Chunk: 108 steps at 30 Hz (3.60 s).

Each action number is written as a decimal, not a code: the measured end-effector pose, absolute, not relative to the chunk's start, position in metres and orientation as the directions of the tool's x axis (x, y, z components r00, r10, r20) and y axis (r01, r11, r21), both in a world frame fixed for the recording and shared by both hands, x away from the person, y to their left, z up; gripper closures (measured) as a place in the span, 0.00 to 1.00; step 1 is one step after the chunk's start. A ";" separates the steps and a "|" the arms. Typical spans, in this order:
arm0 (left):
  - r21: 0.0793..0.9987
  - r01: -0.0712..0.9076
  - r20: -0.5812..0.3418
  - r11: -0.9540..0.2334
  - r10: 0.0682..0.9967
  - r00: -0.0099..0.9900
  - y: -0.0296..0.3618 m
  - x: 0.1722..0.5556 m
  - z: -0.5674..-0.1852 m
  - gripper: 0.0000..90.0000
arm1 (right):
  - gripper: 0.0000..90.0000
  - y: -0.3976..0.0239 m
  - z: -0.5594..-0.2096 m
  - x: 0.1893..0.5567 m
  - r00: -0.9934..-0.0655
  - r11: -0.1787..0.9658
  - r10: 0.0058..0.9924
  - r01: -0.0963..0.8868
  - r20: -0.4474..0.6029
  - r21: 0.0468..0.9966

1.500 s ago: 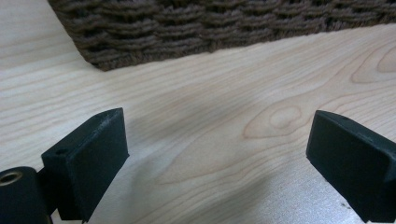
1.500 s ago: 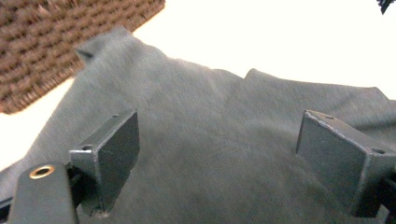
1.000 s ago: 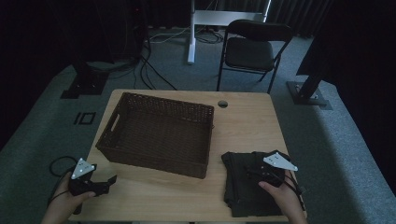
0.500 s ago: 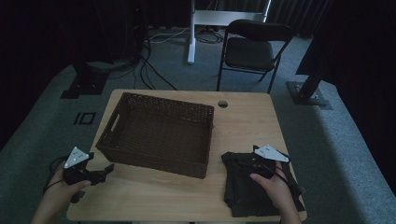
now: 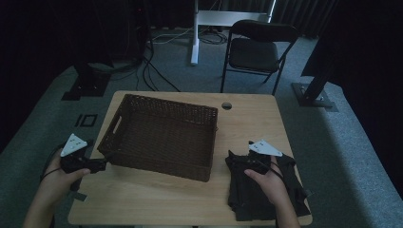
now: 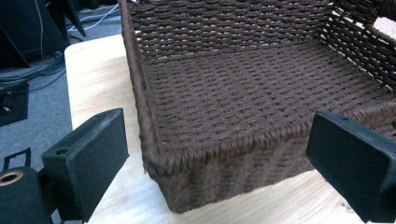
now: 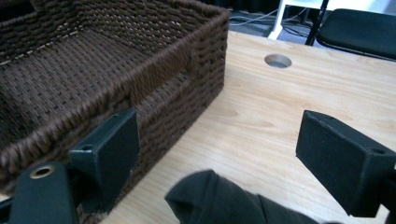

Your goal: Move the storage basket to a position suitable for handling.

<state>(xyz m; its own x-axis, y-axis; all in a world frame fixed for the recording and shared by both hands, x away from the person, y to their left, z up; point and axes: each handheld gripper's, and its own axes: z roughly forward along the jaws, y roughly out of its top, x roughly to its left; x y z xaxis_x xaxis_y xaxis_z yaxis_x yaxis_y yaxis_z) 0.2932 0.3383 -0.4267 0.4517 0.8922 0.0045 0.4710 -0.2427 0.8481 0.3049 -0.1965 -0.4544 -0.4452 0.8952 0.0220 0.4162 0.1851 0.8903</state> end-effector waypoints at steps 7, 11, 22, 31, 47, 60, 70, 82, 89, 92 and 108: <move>0.848 0.477 -0.018 -0.229 0.888 0.459 0.338 0.315 -0.425 0.07 | 0.15 -0.185 -0.451 0.311 -0.451 0.174 0.892 0.408 0.033 0.896; 0.846 0.471 0.027 -0.251 0.901 0.432 0.337 0.328 -0.427 0.07 | 0.15 -0.178 -0.450 0.312 -0.448 0.162 0.893 0.409 0.043 0.898; 0.821 0.527 -0.024 -0.219 0.910 0.414 0.341 0.354 -0.445 0.07 | 0.14 -0.145 -0.450 0.324 -0.441 0.161 0.897 0.389 0.030 0.907; 0.818 0.535 -0.038 -0.212 0.907 0.418 0.334 0.360 -0.463 0.08 | 0.15 -0.119 -0.462 0.332 -0.419 0.141 0.907 0.402 0.044 0.905; 0.824 0.554 -0.092 -0.118 0.937 0.337 0.334 0.358 -0.473 0.43 | 0.44 -0.103 -0.477 0.332 -0.393 0.137 0.917 0.472 0.069 0.871; 0.833 0.549 -0.091 -0.071 0.961 0.263 0.329 0.349 -0.474 0.55 | 0.64 -0.098 -0.477 0.329 -0.368 0.143 0.928 0.493 0.057 0.858; 0.824 0.564 -0.097 -0.051 0.969 0.229 0.323 0.340 -0.473 0.56 | 0.69 -0.104 -0.475 0.337 -0.375 0.140 0.924 0.501 0.069 0.854; 0.817 0.576 -0.100 -0.006 0.983 0.152 0.311 0.326 -0.472 0.58 | 0.73 -0.110 -0.472 0.349 -0.403 0.188 0.914 0.506 0.038 0.842; 0.828 0.560 -0.127 0.033 0.984 0.129 0.310 0.314 -0.475 0.58 | 0.73 -0.113 -0.473 0.351 -0.429 0.185 0.902 0.495 0.053 0.849; 0.822 0.569 -0.114 0.026 0.986 0.121 0.311 0.310 -0.474 0.58 | 0.74 -0.111 -0.473 0.350 -0.435 0.201 0.899 0.492 0.039 0.847; 0.812 0.583 -0.108 0.028 0.989 0.103 0.319 0.298 -0.472 0.58 | 0.74 -0.101 -0.472 0.347 -0.458 0.223 0.889 0.489 0.031 0.843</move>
